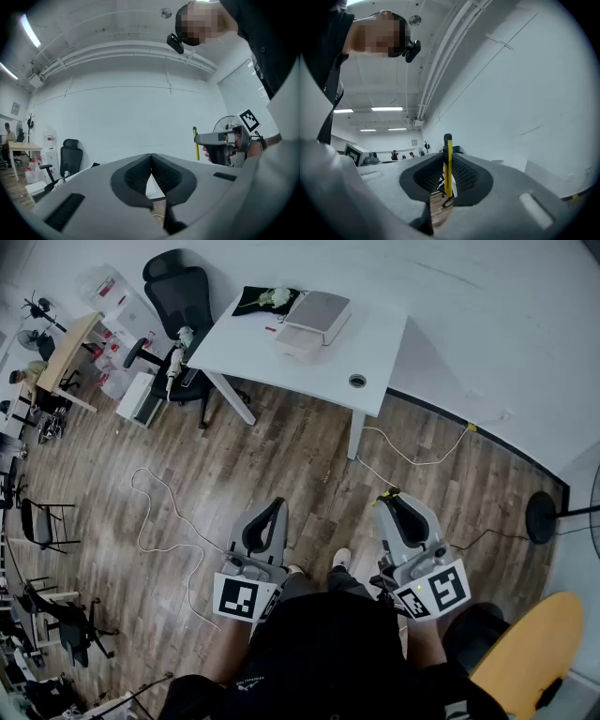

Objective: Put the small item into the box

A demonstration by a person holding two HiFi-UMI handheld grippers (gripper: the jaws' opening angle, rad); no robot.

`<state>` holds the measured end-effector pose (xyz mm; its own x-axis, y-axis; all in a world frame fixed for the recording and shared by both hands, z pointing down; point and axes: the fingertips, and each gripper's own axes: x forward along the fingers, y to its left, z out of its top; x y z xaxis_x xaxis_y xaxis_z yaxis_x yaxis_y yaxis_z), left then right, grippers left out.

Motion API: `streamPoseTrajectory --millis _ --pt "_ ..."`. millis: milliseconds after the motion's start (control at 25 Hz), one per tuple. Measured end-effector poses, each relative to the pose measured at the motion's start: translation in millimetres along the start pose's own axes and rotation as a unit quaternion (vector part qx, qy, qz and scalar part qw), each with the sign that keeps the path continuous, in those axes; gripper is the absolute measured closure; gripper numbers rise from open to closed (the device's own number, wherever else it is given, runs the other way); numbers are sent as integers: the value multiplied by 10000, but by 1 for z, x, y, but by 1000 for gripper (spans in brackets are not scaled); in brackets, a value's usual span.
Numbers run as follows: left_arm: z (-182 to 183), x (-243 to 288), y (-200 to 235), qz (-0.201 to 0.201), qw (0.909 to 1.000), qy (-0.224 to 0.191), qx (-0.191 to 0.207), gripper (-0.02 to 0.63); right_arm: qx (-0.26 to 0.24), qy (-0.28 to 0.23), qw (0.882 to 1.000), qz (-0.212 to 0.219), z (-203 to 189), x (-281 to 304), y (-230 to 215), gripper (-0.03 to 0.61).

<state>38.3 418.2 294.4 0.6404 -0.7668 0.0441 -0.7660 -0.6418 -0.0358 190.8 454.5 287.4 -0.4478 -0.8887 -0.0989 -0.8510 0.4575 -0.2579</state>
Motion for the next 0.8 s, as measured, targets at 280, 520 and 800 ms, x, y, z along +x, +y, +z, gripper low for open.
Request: streamPoseTrajectory --millis 280,520,800 --pt "-11 -32 37 526 9980 37 -353 609 -244 199 9995 -9 -10 7 35 518" --pt "-15 -66 69 539 9973 -11 -492 609 -401 445 9982 -44 -18 27 75 518" --pt "-32 -112 117 627 9962 106 -590 609 -393 684 9969 -18 -40 49 126 518"
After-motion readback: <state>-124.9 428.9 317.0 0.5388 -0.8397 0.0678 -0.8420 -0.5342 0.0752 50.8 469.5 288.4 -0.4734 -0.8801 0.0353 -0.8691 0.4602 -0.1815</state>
